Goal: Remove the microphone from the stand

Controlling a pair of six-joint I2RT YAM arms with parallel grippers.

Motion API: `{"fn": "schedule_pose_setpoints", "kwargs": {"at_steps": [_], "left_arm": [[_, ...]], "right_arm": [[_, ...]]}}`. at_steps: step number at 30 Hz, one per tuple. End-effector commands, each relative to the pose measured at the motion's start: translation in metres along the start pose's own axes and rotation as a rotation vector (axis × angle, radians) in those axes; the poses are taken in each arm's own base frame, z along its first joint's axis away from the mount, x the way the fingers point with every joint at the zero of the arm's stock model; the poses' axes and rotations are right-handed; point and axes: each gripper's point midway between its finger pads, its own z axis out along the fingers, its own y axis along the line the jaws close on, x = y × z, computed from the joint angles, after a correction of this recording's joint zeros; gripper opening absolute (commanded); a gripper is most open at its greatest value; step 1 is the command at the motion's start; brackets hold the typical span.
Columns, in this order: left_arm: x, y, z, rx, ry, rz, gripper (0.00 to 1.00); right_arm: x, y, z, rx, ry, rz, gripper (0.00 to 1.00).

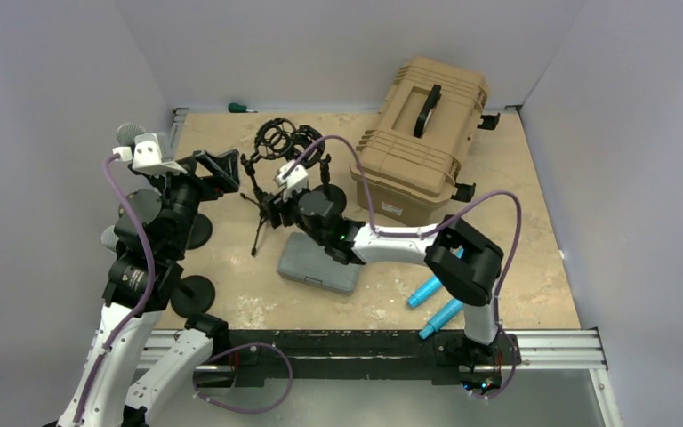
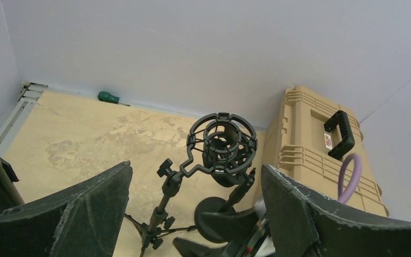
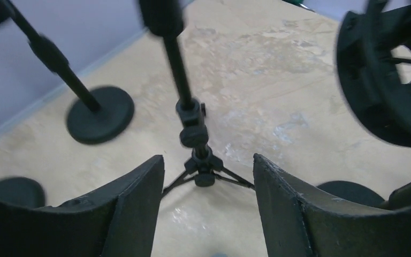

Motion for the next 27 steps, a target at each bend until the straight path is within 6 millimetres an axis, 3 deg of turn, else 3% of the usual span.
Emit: {"fn": "schedule_pose_setpoints", "kwargs": {"at_steps": [1,4,11,22,27], "left_arm": [[-0.011,-0.004,0.001,0.017,-0.032,-0.004,0.87],[-0.011,-0.006,0.001,0.029,-0.028,-0.006,0.87],[-0.011,-0.008,0.001,0.036,-0.027,-0.008,0.87],[-0.011,-0.010,0.000,0.048,-0.027,-0.013,0.87],[-0.012,-0.010,0.000,0.046,-0.028,-0.013,0.87]], "right_arm": [[-0.036,0.003,-0.004,-0.177,-0.026,0.442,0.59],[-0.037,-0.003,0.001,-0.199,-0.015,0.580,0.58],[-0.036,0.010,0.020,-0.243,0.014,0.721,0.57],[-0.033,0.014,0.030,-0.255,0.004,0.738,0.52],[-0.031,0.016,0.036,-0.256,0.003,0.740,0.45]]}}
